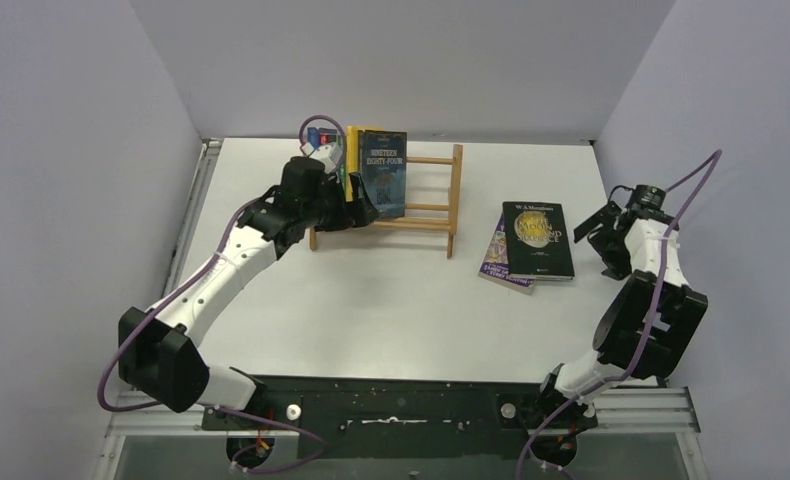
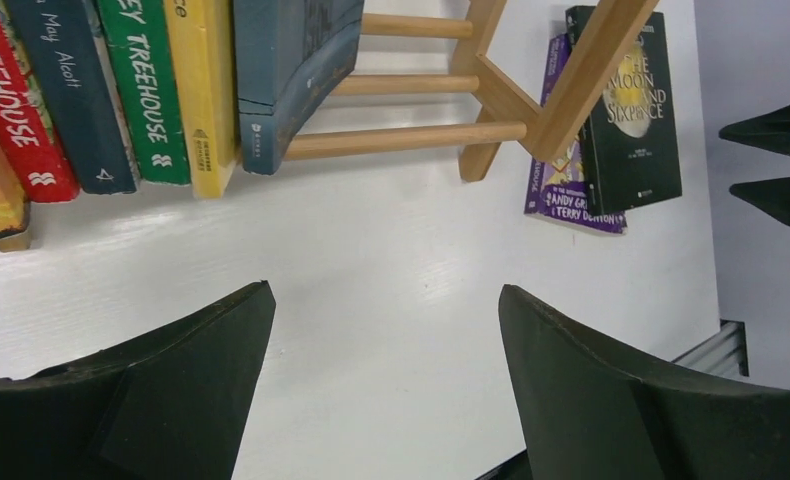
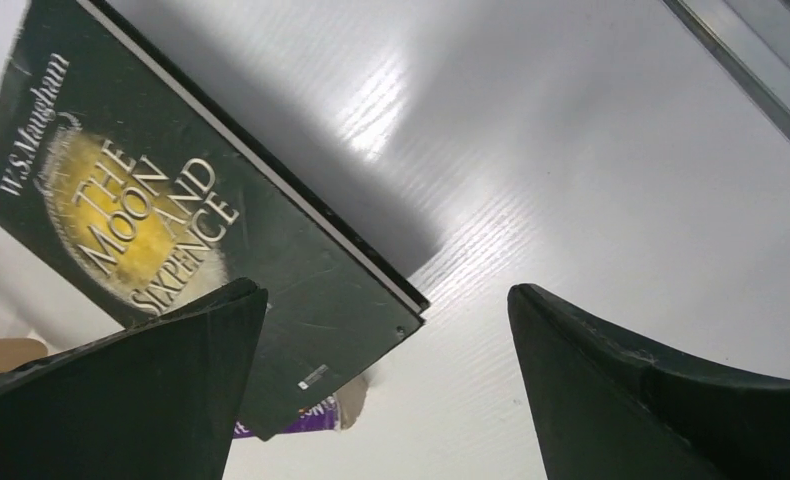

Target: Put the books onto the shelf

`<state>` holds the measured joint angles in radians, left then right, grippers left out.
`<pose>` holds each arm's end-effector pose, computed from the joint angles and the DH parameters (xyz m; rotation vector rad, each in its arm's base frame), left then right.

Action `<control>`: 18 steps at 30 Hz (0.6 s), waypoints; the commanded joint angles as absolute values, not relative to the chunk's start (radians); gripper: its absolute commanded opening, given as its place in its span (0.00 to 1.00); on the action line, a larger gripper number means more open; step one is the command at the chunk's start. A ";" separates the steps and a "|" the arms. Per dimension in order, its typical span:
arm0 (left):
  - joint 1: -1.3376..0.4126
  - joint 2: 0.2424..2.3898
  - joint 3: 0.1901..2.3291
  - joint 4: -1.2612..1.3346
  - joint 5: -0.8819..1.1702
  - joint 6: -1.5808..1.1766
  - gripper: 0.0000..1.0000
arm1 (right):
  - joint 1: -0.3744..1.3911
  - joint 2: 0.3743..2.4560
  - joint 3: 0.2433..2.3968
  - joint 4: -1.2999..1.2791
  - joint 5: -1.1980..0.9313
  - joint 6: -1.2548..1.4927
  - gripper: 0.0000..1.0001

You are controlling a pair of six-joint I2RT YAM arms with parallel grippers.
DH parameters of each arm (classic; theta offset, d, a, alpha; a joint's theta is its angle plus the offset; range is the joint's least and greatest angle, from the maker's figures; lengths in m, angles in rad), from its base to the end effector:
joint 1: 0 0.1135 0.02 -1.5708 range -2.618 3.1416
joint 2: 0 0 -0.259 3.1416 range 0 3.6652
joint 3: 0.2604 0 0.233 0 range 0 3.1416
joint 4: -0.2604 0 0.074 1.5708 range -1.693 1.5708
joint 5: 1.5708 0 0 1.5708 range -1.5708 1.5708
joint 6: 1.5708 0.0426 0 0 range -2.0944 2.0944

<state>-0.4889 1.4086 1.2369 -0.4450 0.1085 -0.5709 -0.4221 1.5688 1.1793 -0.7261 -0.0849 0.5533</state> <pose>0.2673 -0.1474 0.3225 -0.0294 2.2752 -0.7008 0.2767 -0.1203 0.2379 1.2366 2.3877 0.1548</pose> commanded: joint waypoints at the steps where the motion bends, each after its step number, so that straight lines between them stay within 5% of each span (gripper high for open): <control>1: -0.475 1.416 1.272 -0.425 0.202 -0.549 0.82 | -0.453 1.567 1.104 -0.612 -0.207 0.514 0.98; 18: -0.448 1.436 1.264 -0.383 0.269 -0.583 0.82 | -0.454 1.531 0.729 -0.073 -0.404 0.745 0.97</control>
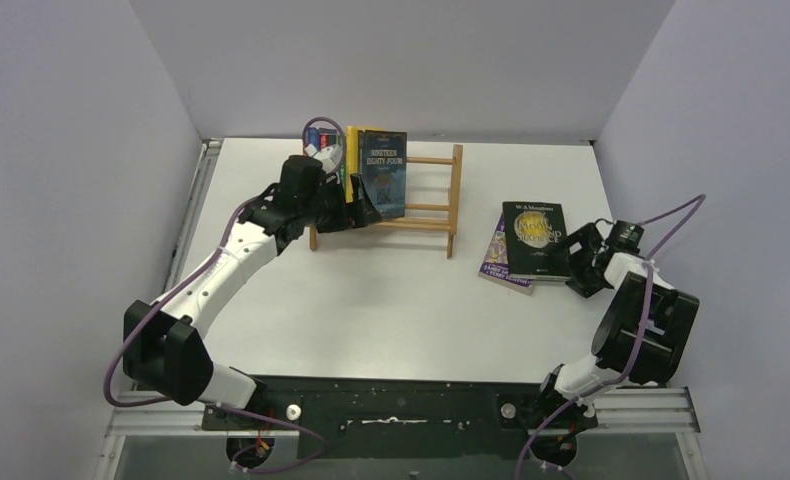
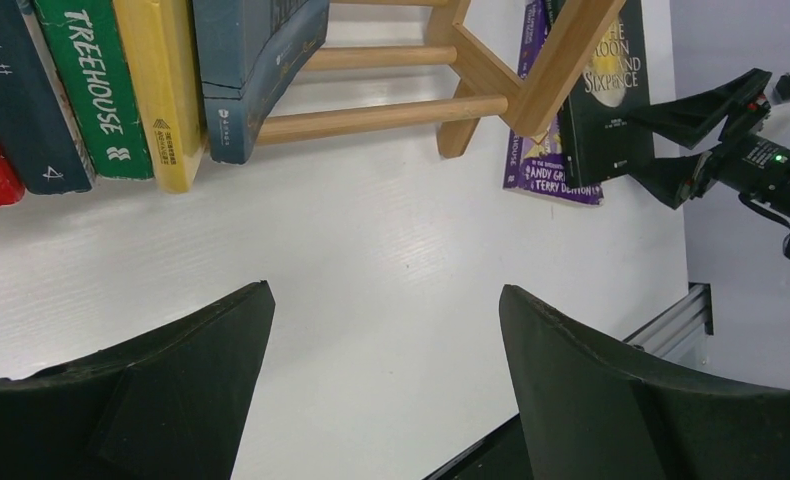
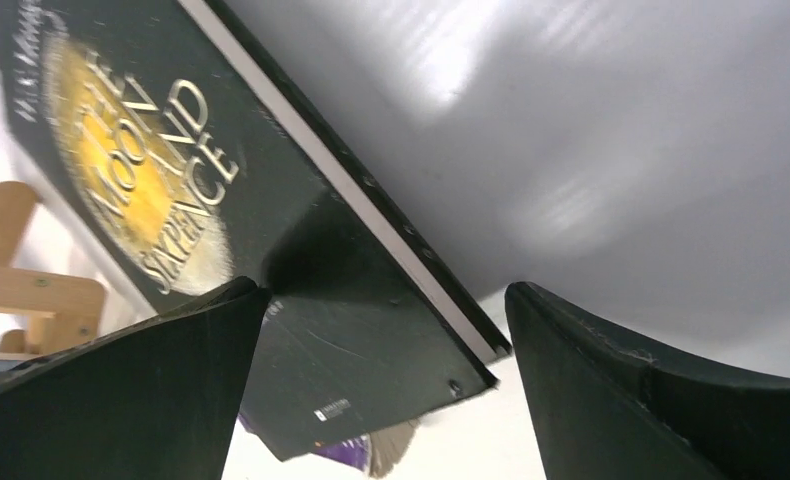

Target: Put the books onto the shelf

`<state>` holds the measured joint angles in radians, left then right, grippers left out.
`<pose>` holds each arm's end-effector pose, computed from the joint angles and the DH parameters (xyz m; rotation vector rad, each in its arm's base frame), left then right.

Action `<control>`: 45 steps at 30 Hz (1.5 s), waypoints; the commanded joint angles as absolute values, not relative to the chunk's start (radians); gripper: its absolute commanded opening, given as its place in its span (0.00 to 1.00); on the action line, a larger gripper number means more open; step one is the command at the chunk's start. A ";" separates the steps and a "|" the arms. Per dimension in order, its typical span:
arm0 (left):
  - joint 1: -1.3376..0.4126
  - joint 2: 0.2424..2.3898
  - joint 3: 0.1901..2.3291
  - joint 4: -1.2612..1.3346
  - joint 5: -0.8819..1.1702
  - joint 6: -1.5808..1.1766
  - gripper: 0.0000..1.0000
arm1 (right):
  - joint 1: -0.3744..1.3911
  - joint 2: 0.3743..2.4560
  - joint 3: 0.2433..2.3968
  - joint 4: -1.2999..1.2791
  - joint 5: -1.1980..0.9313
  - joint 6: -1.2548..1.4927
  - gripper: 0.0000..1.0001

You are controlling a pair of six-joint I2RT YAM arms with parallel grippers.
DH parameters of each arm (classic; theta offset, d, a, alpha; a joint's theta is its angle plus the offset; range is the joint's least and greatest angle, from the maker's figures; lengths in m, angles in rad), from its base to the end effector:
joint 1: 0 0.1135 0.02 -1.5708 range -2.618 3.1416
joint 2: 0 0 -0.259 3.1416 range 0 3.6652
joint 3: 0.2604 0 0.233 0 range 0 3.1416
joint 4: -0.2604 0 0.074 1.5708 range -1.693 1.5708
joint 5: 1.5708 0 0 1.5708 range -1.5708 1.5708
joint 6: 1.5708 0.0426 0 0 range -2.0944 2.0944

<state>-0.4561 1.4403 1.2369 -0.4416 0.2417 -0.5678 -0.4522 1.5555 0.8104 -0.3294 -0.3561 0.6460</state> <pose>0.2748 -0.1462 0.3142 0.0109 2.3233 -0.8125 0.2552 -0.1074 0.1637 1.2719 2.3087 0.5362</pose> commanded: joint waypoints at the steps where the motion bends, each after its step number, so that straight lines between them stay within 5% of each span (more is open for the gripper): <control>1: -0.448 1.437 1.262 -0.375 0.273 -0.591 0.82 | -0.453 1.531 0.700 -0.021 -0.417 0.775 0.97; 5: -0.444 1.443 1.260 -0.356 0.290 -0.627 0.82 | -0.453 1.535 0.627 0.166 -0.446 0.873 0.93; 14: -0.431 1.444 1.243 -0.313 0.337 -0.693 0.81 | -0.454 1.550 0.524 0.482 -0.470 1.029 0.64; 20: -0.419 1.439 1.219 -0.276 0.377 -0.749 0.81 | -0.454 1.639 0.447 0.714 -0.479 1.140 0.70; 25: -0.415 1.431 1.207 -0.267 0.391 -0.774 0.80 | -0.454 1.672 0.406 0.804 -0.474 1.190 0.48; 39: -0.409 1.431 1.216 -0.244 0.417 -0.822 0.79 | -0.465 1.282 0.548 0.294 -0.448 1.033 0.02; 45: -0.407 1.453 1.249 -0.216 0.468 -0.920 0.79 | -0.463 1.173 0.672 0.138 -0.515 1.050 0.00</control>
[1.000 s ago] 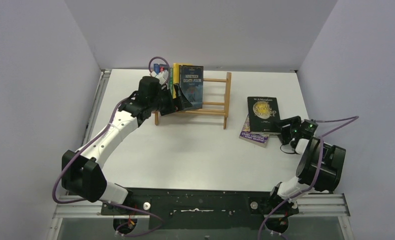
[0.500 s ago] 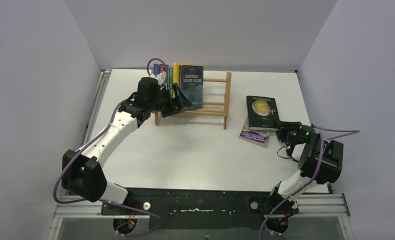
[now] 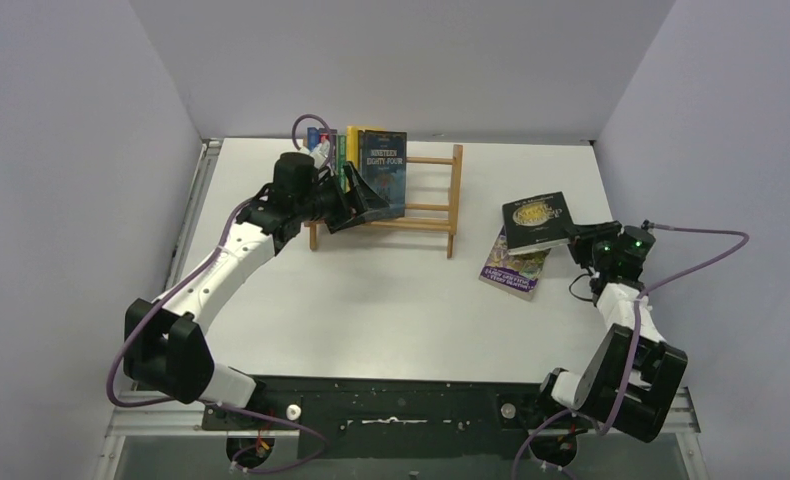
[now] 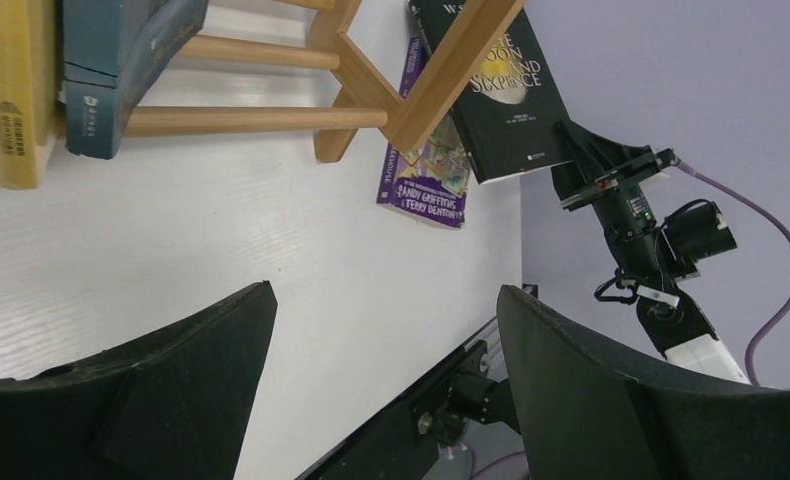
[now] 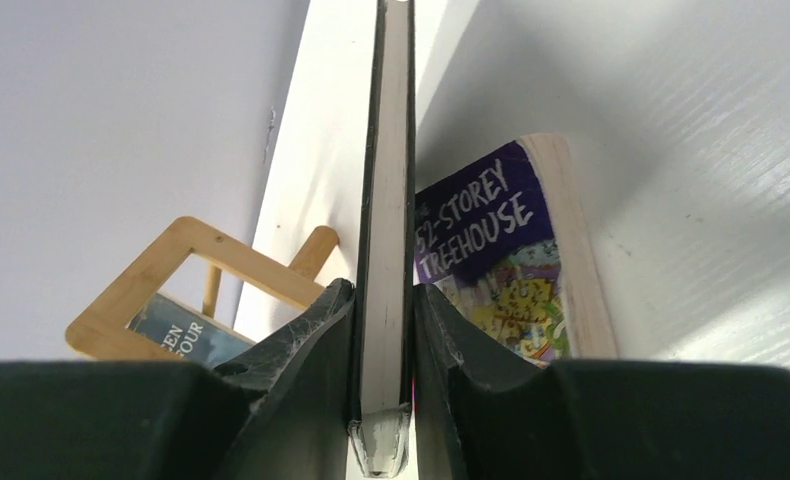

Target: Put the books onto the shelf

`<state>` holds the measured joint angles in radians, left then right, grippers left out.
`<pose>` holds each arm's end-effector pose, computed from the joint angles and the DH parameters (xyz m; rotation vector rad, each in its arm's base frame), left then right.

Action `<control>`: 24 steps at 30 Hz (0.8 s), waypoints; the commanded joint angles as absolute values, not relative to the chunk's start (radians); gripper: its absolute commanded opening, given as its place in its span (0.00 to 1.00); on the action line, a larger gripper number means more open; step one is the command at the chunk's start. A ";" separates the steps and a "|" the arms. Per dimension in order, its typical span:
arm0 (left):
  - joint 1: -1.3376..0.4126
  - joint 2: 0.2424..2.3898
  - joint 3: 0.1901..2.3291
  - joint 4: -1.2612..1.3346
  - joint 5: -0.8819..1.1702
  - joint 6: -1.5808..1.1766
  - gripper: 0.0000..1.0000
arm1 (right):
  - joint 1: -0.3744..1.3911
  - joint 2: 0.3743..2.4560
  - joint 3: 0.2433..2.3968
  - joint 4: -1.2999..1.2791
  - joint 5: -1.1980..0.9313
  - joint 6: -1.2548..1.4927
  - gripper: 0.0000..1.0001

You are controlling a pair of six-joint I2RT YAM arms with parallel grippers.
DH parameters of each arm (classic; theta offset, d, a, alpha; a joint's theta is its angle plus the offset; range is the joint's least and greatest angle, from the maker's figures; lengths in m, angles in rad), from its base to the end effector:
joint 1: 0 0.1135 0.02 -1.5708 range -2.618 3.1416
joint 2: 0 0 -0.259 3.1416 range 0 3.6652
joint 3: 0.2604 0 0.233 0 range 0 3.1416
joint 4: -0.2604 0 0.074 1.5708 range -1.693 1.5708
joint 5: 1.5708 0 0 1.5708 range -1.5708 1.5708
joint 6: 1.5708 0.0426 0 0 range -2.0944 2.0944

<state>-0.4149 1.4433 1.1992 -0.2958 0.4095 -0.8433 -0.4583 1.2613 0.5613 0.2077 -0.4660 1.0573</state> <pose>0.2833 -0.1433 0.3161 -0.2222 2.2820 -1.1414 0.2333 -0.0938 0.2081 1.2231 1.7251 0.8444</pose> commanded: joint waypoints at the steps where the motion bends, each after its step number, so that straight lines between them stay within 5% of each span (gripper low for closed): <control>1: -0.407 1.455 1.252 -0.205 0.476 -0.940 0.79 | -0.463 1.162 0.691 0.133 -0.530 1.066 0.00; 15: -0.408 1.522 1.346 -0.056 0.592 -1.202 0.79 | -0.418 1.145 0.877 0.593 -0.648 1.530 0.00; 24: -0.446 1.605 1.466 0.139 0.566 -1.279 0.80 | -0.163 1.152 0.940 0.632 -0.612 1.525 0.00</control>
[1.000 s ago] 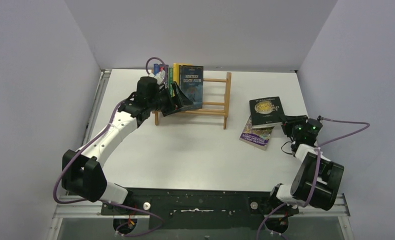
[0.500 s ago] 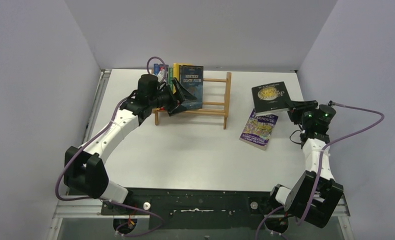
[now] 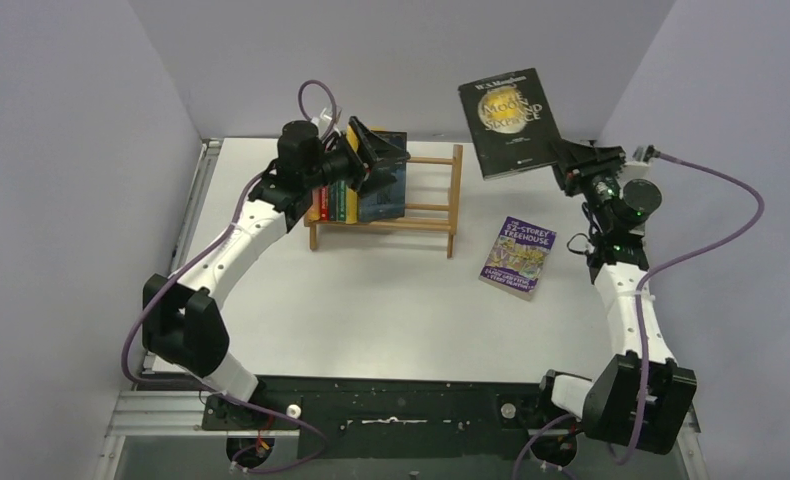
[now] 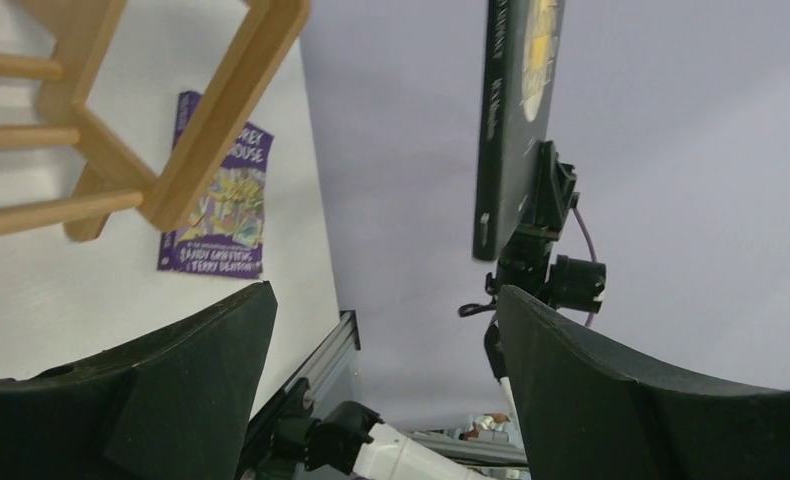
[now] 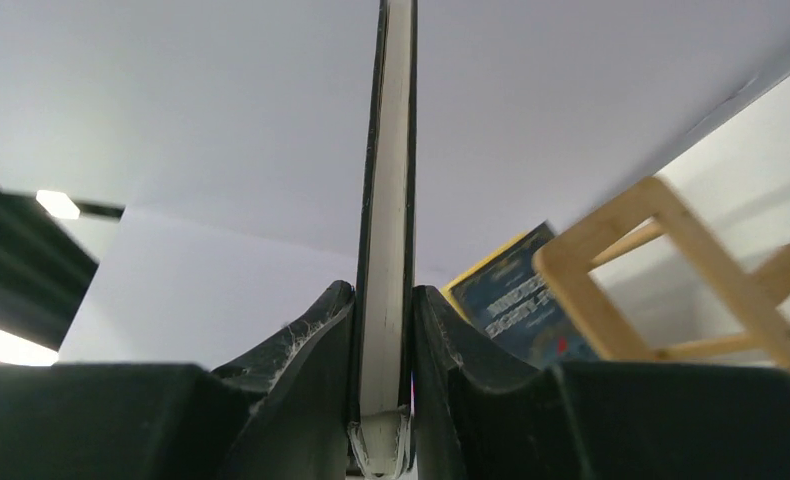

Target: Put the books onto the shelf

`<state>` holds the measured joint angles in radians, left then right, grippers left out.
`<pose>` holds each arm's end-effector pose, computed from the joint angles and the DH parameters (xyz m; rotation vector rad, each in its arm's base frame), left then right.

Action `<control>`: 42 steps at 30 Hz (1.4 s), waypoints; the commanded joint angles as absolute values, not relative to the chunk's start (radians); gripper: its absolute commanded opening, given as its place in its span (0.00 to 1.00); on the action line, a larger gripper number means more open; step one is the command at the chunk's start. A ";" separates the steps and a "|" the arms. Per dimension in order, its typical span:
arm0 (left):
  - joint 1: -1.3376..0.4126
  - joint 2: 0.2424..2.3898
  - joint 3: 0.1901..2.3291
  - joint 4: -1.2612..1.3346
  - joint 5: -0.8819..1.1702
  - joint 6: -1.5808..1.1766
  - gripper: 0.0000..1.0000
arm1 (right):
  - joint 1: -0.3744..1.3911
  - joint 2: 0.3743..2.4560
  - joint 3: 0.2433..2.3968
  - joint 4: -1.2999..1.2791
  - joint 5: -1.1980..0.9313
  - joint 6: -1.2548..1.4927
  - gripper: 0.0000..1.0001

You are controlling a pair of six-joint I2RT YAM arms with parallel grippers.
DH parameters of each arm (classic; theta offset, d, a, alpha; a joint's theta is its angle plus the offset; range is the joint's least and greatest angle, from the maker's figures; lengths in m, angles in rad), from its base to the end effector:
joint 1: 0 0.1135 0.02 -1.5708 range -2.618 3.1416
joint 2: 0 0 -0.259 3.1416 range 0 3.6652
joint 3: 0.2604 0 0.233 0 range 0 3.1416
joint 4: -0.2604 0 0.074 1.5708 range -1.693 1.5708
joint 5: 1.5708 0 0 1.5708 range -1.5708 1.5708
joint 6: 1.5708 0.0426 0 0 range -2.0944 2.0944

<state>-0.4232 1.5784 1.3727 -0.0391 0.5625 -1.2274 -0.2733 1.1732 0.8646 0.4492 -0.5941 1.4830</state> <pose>0.3202 -0.1691 0.3586 -0.3807 2.0896 -1.5949 0.2574 -0.0474 0.3564 0.8311 1.3888 1.3839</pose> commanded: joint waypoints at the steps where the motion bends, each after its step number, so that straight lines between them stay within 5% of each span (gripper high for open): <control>1: -0.452 1.615 1.477 0.163 0.561 -1.286 0.80 | -0.134 1.153 0.948 0.623 -0.605 1.513 0.00; 11: -0.487 1.623 1.450 0.243 0.451 -1.308 0.81 | 0.083 1.195 0.964 0.625 -0.571 1.518 0.00; 14: -0.494 1.621 1.440 0.250 0.428 -1.315 0.73 | 0.113 1.205 0.963 0.620 -0.571 1.516 0.00; 20: -0.497 1.568 1.391 0.276 0.339 -1.308 0.35 | 0.126 1.216 0.942 0.609 -0.567 1.504 0.00; 23: -0.496 1.547 1.397 0.253 0.310 -1.262 0.01 | 0.126 1.226 0.951 0.595 -0.585 1.486 0.01; 30: -0.438 1.498 1.408 0.194 0.307 -1.136 0.00 | 0.085 1.189 1.006 0.354 -0.618 1.309 0.66; 42: -0.359 1.401 1.523 -0.327 0.160 -0.631 0.00 | -0.055 1.081 1.175 -0.363 -0.501 0.760 0.76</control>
